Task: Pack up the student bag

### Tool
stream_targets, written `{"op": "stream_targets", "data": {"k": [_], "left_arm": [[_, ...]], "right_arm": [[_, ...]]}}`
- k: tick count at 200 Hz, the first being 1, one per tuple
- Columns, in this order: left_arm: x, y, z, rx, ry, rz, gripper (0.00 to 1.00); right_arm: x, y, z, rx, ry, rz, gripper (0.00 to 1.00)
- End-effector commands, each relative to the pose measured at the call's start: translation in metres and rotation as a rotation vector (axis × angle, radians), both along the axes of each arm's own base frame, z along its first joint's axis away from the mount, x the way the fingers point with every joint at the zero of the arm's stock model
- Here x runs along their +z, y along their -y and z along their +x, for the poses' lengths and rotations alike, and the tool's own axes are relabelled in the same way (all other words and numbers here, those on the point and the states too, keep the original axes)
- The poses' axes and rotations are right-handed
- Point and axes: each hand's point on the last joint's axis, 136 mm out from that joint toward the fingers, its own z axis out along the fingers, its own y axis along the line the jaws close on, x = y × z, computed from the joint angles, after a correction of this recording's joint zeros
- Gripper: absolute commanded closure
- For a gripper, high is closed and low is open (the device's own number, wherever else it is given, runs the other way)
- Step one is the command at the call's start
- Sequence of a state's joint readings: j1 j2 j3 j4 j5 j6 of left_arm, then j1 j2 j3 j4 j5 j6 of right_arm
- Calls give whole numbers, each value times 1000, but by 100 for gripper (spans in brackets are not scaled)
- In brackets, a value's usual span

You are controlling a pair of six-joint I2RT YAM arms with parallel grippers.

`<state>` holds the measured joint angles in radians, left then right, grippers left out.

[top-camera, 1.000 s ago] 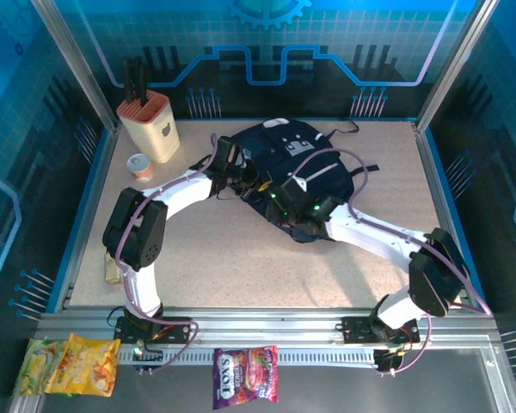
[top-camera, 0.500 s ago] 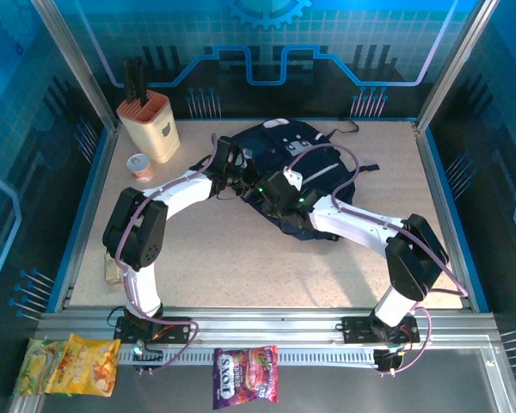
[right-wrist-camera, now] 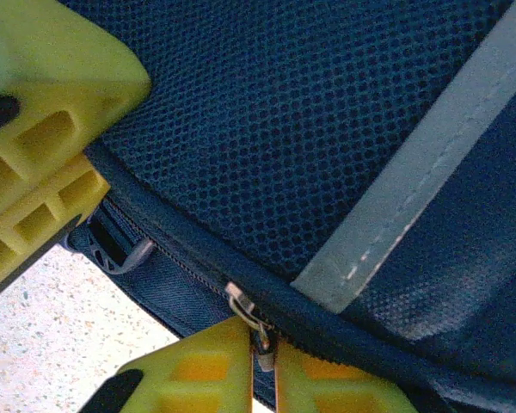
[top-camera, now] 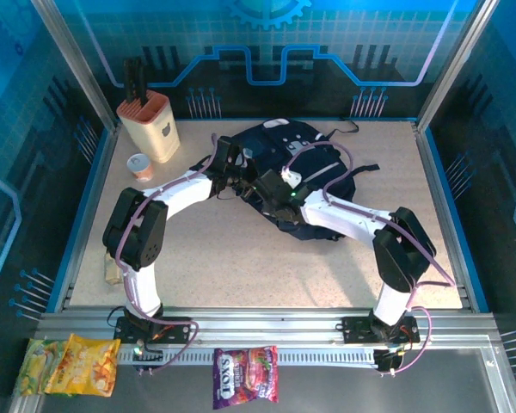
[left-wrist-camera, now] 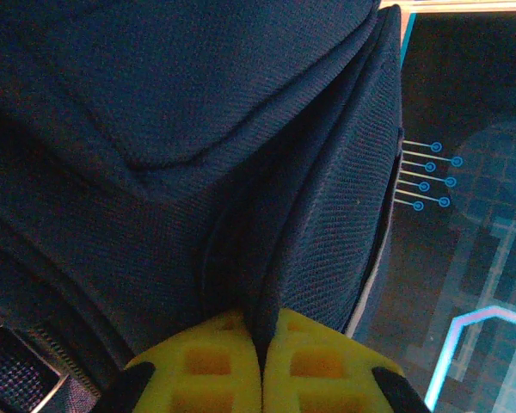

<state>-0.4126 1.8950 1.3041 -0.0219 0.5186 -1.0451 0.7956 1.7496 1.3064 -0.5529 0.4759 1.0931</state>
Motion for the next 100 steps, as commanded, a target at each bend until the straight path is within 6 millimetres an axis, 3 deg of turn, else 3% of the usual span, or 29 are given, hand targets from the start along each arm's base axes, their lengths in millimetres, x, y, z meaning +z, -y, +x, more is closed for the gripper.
{"op": "stream_targets", "data": {"k": [1,63,100], "left_arm": [[32,8,-10,-71,64,-59,100],[22,-16,10,-21,76,6,100],[13,-24,13,-20,67,40,100]], "right_arm": [[9,27,9,-72,41,-77,92],[-2,83,-43,-102,-7,-143,94],[3,121,-53,-121,7,-218,94]]}}
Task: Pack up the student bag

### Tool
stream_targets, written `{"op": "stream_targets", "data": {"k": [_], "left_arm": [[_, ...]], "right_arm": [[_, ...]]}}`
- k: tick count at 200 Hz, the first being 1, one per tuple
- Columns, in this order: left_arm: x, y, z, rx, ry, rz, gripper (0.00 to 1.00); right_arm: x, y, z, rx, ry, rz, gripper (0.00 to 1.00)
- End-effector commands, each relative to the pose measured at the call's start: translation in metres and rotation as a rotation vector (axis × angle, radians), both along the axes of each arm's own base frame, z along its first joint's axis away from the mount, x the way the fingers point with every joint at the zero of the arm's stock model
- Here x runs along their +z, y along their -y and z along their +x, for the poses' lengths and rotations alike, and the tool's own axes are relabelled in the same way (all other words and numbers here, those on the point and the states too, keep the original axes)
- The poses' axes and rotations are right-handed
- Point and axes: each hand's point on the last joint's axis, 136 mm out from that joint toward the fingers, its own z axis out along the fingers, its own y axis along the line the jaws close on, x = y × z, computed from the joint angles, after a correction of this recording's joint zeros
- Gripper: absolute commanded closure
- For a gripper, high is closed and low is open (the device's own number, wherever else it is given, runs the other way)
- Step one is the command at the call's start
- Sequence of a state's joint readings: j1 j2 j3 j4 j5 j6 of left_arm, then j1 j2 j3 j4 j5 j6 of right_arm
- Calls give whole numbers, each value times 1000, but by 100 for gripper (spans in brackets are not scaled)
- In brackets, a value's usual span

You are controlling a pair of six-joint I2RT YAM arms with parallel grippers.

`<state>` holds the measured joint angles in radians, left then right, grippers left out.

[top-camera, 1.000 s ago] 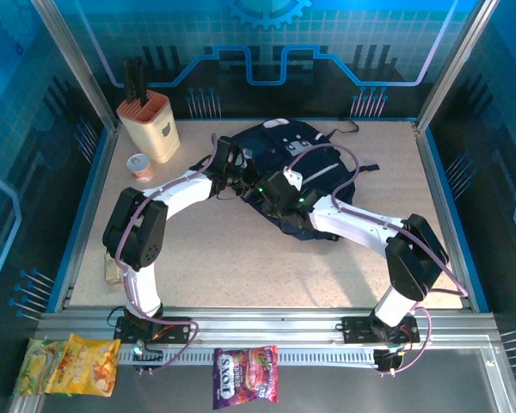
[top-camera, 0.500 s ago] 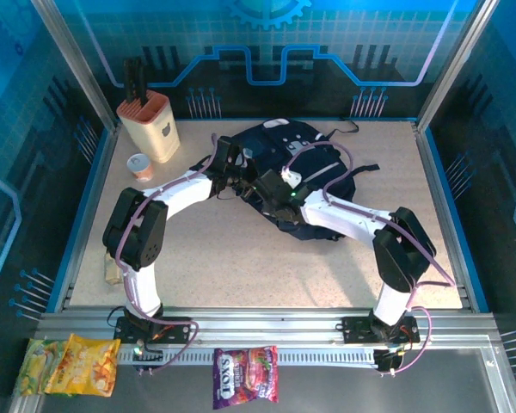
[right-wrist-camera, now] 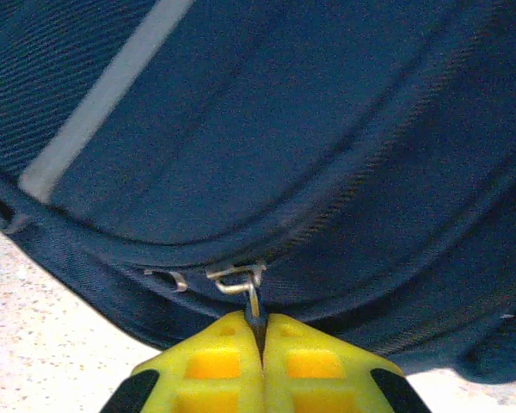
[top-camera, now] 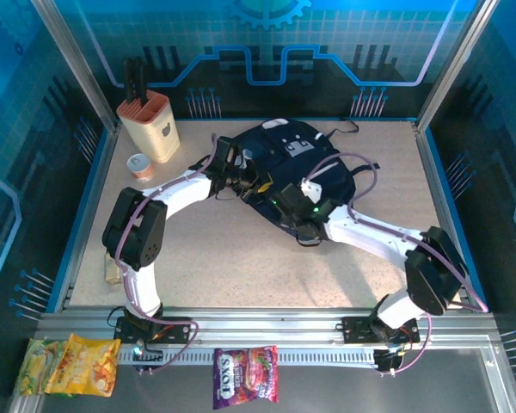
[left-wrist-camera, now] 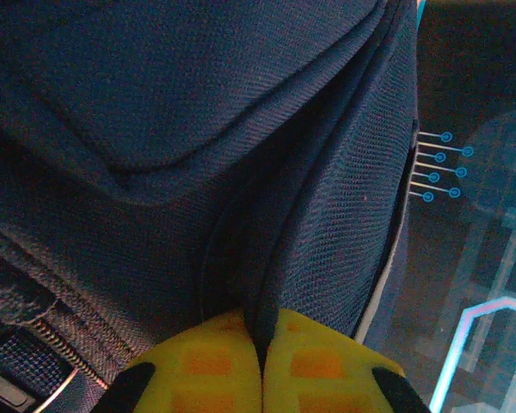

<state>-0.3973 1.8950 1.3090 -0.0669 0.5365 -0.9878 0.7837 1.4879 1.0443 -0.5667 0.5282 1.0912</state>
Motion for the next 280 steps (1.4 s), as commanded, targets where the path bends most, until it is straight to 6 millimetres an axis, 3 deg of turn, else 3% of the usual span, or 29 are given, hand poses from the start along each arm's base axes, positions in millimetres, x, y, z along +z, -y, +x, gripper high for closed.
{"op": "stream_targets", "data": {"k": [1,23,40,51,78,103,136,173,204,280], "left_arm": [[17,-18,16,10,64,16,100],[15,-26,16,16,60,29,100],[15,-32,16,21,63,35,100],[15,-36,14,27,64,40,95],[19,-54,8,70,74,54,67],[22,-78,-3,138,72,74,55],[22,-102,-21,212,54,93,48],[16,-110,-37,262,11,80,47],[20,-103,-38,332,-13,-41,49],[5,-92,-25,355,-57,-49,62]], "right_arm": [[-2,61,-10,-88,-17,-174,94],[0,69,4,-36,-1,-141,95],[9,57,21,83,40,-119,96],[15,48,31,159,55,-126,97],[19,12,46,353,54,-129,100],[19,-29,50,494,75,-83,100],[24,-84,48,631,111,-9,100],[21,-124,43,703,111,83,100],[20,-133,41,715,113,95,100],[20,-130,40,706,115,91,100]]}}
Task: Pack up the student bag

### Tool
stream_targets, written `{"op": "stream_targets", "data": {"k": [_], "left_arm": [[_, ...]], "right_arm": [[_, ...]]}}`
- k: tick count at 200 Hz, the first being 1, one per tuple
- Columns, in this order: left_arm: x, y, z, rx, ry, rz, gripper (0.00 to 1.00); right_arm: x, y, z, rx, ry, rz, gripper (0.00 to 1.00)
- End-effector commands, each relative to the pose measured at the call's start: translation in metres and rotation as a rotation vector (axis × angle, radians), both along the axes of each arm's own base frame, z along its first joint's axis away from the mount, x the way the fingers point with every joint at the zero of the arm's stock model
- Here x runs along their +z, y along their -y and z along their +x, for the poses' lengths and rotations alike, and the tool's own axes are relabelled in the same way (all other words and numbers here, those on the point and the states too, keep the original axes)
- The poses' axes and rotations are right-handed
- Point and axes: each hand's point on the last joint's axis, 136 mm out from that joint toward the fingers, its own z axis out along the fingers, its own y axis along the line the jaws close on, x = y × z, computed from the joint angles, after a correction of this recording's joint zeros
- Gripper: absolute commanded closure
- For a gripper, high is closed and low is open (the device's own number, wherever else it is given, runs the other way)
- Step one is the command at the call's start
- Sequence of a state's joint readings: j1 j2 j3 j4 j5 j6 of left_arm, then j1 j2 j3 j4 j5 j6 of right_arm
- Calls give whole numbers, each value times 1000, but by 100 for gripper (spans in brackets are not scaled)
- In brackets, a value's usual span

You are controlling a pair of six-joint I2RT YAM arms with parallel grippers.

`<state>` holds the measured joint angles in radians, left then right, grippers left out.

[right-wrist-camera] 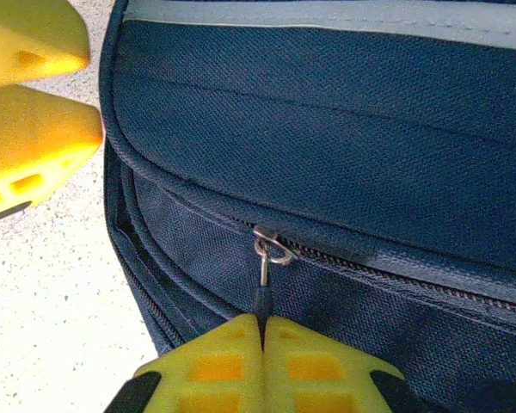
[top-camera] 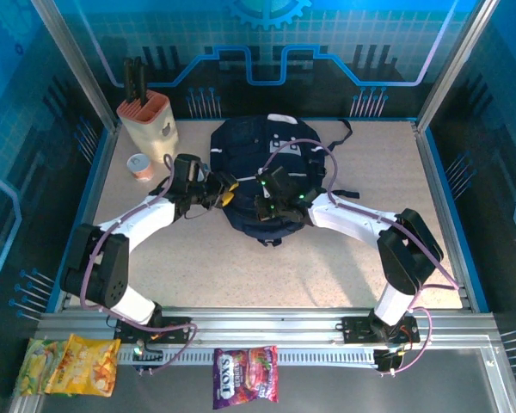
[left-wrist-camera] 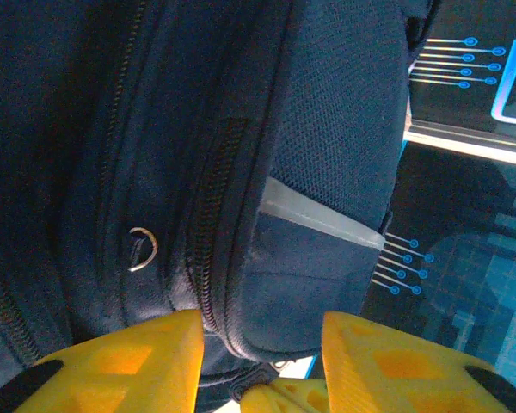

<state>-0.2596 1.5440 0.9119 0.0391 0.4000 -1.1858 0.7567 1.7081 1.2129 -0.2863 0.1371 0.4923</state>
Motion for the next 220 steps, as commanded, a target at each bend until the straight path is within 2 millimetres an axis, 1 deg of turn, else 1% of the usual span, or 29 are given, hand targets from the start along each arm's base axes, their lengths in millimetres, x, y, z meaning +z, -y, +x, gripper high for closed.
{"op": "stream_targets", "data": {"k": [1,21,38,50,68,86,96,129,148,157,182,202,220], "left_arm": [[0,8,9,4,3,-25,62],[-1,12,14,-7,5,-16,67],[-7,13,16,-14,-10,-9,70],[-12,14,16,-16,-20,-4,76],[-16,14,16,-18,-25,2,88],[-15,12,17,-19,-17,21,100],[-14,11,17,-22,-12,32,100],[-11,9,19,-28,2,56,100],[-9,9,19,-31,7,59,100],[-10,9,19,-32,6,60,100],[-8,9,19,-35,9,58,100],[-7,9,20,-39,14,63,100],[-6,9,19,-50,16,68,100]], "right_arm": [[16,-17,0,36,32,55,100],[13,-13,1,25,32,36,100],[10,-6,1,9,27,6,100],[6,1,1,-8,21,-20,100],[1,16,1,-46,13,-61,100],[-5,41,2,-114,10,-118,100],[-7,57,3,-156,6,-151,100],[-14,119,3,-324,-29,-230,100],[-14,143,4,-374,-37,-242,100],[-12,149,5,-376,-36,-233,100],[-5,152,10,-333,-18,-228,100],[-6,152,16,-282,-36,-212,100],[-10,153,21,-238,-50,-226,100]]}}
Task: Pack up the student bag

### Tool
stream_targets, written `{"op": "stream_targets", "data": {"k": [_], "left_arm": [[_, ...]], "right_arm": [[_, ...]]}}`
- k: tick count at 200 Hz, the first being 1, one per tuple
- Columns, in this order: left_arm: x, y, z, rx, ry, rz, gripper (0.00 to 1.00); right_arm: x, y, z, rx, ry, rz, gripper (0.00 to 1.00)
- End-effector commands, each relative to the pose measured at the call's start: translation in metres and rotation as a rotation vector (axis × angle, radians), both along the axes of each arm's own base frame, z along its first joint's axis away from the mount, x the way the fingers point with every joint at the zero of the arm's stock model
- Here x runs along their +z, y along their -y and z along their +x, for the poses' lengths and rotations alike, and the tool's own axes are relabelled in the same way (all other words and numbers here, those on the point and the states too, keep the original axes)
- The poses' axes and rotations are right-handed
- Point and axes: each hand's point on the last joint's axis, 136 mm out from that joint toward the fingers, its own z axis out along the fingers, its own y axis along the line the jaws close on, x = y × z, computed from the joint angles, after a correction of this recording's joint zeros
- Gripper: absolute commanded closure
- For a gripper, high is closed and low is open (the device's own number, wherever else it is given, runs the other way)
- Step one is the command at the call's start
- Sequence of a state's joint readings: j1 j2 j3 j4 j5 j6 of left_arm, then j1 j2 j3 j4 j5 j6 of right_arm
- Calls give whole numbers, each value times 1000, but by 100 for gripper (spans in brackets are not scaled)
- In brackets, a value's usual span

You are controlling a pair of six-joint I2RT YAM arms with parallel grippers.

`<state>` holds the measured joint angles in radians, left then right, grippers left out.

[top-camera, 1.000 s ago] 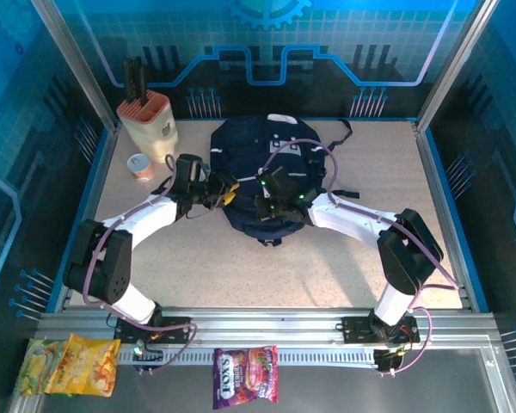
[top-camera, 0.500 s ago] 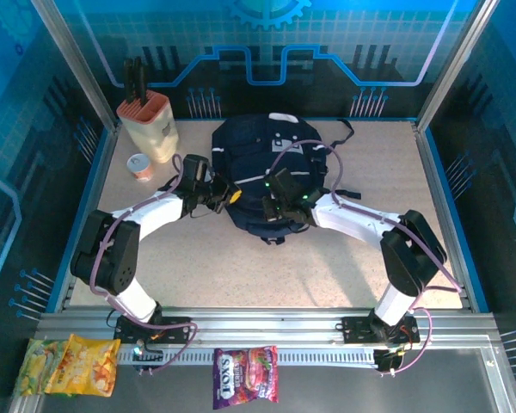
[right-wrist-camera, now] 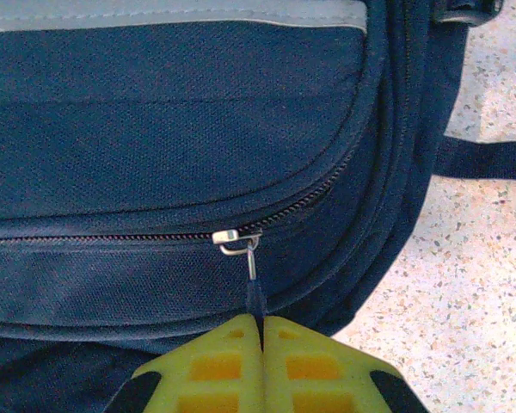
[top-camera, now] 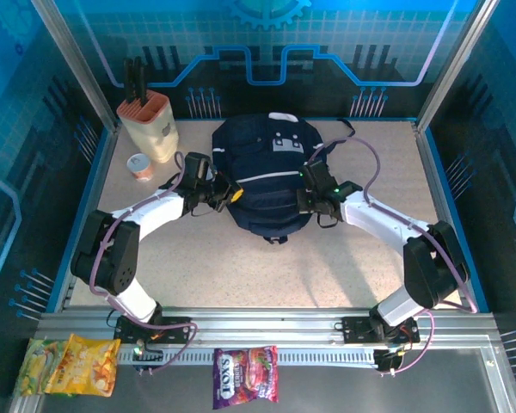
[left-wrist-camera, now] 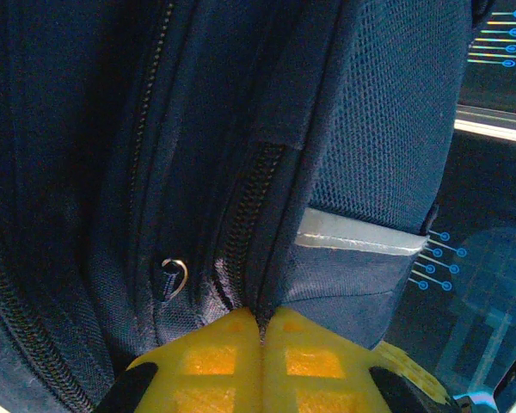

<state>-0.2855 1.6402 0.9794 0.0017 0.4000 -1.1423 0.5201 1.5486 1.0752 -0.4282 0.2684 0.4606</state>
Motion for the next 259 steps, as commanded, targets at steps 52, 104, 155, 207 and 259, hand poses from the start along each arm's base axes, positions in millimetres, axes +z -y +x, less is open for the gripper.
{"op": "stream_targets", "data": {"k": [52,104,155,207,259], "left_arm": [[5,-20,6,-37,38,86,100],[-2,-36,2,-98,20,147,100],[-9,-43,1,-172,4,193,100],[-9,-41,1,-252,10,198,100],[18,-45,4,-243,95,230,70]], "right_arm": [[-8,35,28,162,-26,-154,100],[-5,54,55,207,21,-217,100],[3,64,91,199,62,-258,100],[-2,41,117,207,26,-141,100],[37,45,117,110,81,-82,77]]}}
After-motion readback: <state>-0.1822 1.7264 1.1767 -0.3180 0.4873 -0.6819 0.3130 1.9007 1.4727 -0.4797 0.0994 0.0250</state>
